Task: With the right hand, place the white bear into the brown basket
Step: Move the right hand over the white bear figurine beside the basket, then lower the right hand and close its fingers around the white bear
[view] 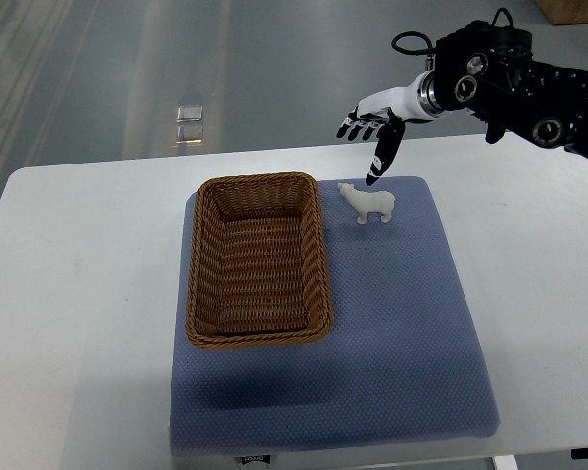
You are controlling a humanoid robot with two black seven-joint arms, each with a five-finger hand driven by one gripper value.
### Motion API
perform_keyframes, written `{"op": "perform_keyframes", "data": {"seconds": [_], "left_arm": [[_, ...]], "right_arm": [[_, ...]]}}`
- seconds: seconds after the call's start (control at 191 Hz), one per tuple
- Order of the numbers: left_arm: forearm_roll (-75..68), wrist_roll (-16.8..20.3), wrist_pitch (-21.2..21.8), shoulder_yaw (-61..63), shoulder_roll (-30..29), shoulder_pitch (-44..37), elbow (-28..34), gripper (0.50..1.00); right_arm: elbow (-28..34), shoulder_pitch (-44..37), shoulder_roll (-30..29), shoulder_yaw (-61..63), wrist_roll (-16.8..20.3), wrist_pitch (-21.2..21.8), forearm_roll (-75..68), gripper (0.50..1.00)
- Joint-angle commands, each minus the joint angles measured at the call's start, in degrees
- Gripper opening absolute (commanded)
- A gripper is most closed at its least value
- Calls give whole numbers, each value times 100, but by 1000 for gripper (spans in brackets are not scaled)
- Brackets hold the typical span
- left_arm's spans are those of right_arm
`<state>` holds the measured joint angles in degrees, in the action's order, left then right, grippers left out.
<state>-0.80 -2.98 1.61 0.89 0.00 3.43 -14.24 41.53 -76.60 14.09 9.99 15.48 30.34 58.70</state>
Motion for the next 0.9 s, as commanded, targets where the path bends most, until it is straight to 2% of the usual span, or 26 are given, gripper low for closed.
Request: {"op": "perform_keyframes", "data": {"seconds": [0.0, 0.357, 0.577, 0.645, 0.828, 0.897], "left_arm": [[1, -1, -3, 8, 0, 0, 0, 1000], [1, -1, -3, 8, 0, 0, 0, 1000], [1, -1, -3, 8, 0, 0, 9, 1000], [1, -1, -3, 8, 0, -9, 9, 1000], [1, -1, -3, 8, 0, 0, 0, 1000], [1, -1, -3, 8, 0, 0, 0, 1000]], "right_arm": [[-66, 171, -47, -15, 35, -247, -7, 919], [-127, 646, -223, -41, 35, -828, 28, 913], [-461, 901, -460, -59, -9, -1153, 89, 901], [-470, 927, -504, -76, -9, -1241, 89, 866], [-488, 1015, -574, -76, -18, -1337, 204, 825], [-488, 1015, -601, -76, -18, -1373, 221, 793]]}}
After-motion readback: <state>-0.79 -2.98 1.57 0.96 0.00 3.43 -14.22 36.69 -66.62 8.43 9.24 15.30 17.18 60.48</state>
